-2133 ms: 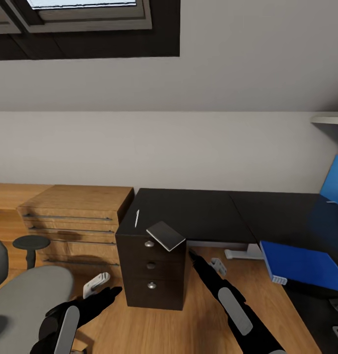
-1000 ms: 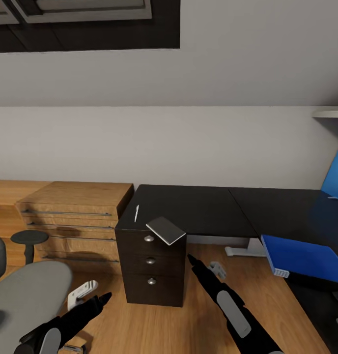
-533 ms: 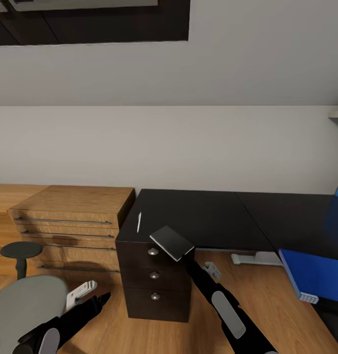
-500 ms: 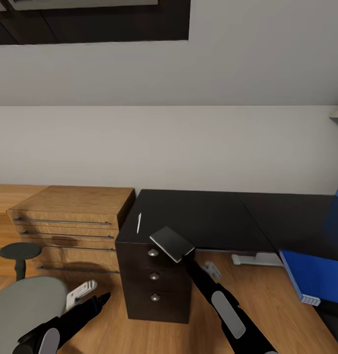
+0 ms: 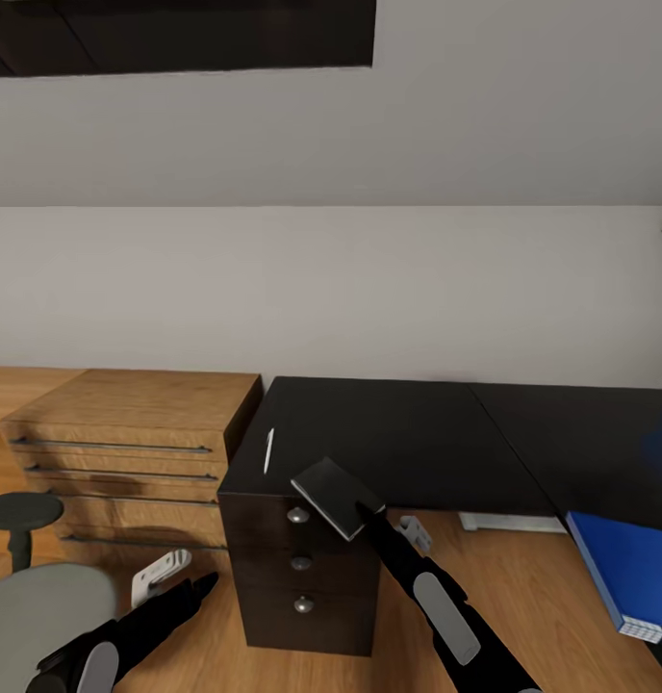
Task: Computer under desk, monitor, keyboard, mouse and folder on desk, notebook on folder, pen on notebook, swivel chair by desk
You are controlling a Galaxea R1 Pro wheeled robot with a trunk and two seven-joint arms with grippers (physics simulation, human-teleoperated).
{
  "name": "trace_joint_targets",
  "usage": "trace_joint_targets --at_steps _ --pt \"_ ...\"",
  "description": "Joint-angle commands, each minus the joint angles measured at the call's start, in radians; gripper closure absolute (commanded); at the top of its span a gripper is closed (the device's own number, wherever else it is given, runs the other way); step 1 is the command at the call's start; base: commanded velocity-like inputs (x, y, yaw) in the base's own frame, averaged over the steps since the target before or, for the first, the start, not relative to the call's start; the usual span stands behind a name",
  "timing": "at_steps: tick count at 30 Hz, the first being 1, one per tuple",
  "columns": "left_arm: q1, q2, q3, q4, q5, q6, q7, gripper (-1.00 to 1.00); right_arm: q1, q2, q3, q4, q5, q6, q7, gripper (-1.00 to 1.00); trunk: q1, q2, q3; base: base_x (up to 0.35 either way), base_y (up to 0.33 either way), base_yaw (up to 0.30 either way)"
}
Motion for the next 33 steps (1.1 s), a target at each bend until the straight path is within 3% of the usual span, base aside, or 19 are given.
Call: trace_joint_targets --at_steps 1,27,33 --pt "-0.001 -0.001 0.002 -0.001 0.008 0.006 0.003 -1.0 0.0 0.0 0.0 0.0 -0.007 0.002 0.0 -1.0 0.0 0.0 -0.001 0.093 0.0 0.0" --pt "-0.001 -0.002 0.001 0.001 0.007 0.007 0.003 -1.0 0.0 0.001 0.036 -0.003 -0.007 0.001 0.002 -1.0 0.0 0.0 -0.001 0.01 0.0 0.0" --pt "-0.001 -0.002 0.0 0.006 0.006 0.006 0.004 -1.0 0.0 0.023 0.059 -0.007 -0.005 -0.002 0.003 -1.0 0.0 0.0 -0.001 0.0 0.0 0.0"
